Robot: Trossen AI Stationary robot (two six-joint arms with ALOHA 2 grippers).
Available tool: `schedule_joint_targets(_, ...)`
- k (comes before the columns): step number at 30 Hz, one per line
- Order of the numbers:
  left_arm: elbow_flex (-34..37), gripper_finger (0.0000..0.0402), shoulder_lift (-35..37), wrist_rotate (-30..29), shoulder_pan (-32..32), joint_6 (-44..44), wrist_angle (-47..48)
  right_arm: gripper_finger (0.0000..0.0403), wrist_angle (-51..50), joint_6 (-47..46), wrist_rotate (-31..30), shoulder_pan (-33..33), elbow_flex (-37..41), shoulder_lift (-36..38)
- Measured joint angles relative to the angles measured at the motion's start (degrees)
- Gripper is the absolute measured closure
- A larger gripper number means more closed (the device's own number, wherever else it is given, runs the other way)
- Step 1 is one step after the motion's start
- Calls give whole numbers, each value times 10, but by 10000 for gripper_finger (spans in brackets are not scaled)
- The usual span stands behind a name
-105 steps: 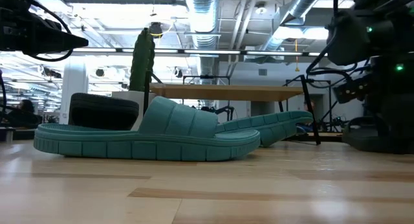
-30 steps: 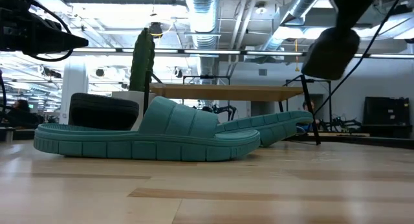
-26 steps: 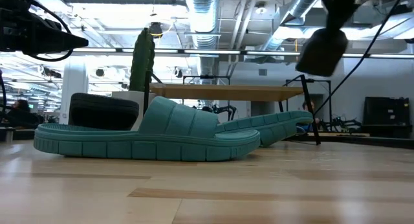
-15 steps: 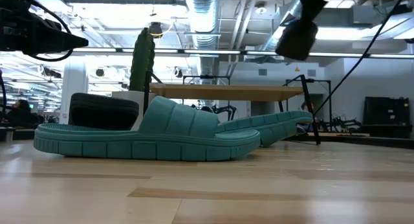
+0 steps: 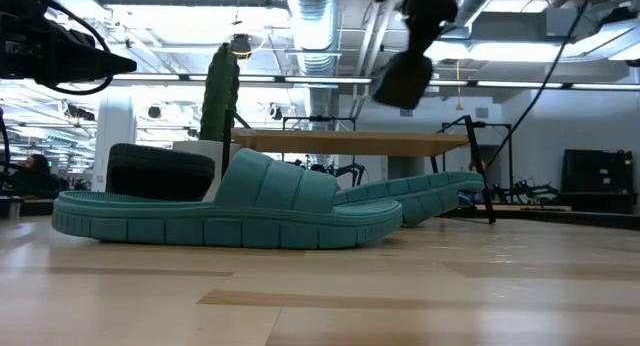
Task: Pick and place slides into the shelf
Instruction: Put the right black slipper on the shelf
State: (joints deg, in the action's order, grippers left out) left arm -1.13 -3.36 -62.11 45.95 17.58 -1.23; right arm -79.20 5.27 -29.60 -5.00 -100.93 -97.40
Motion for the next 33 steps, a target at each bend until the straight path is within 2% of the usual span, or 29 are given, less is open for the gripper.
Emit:
schedule_joint_targets(6, 0, 401, 0, 0, 0, 3, 0, 393, 0, 30, -1, -9, -64, -82)
schedule_joint_targets(10, 0, 401, 0, 0, 0, 2, 0, 393, 0, 32, -3, -18, -89, -107)
schedule_joint_targets(22, 0, 401, 0, 0, 0, 2, 0, 393, -1, 12, -4, -44, -92, -117)
schedule_joint_targets(33, 0, 401, 0, 0, 0, 1, 0, 393, -34, 37, 5, -41, -92, -117)
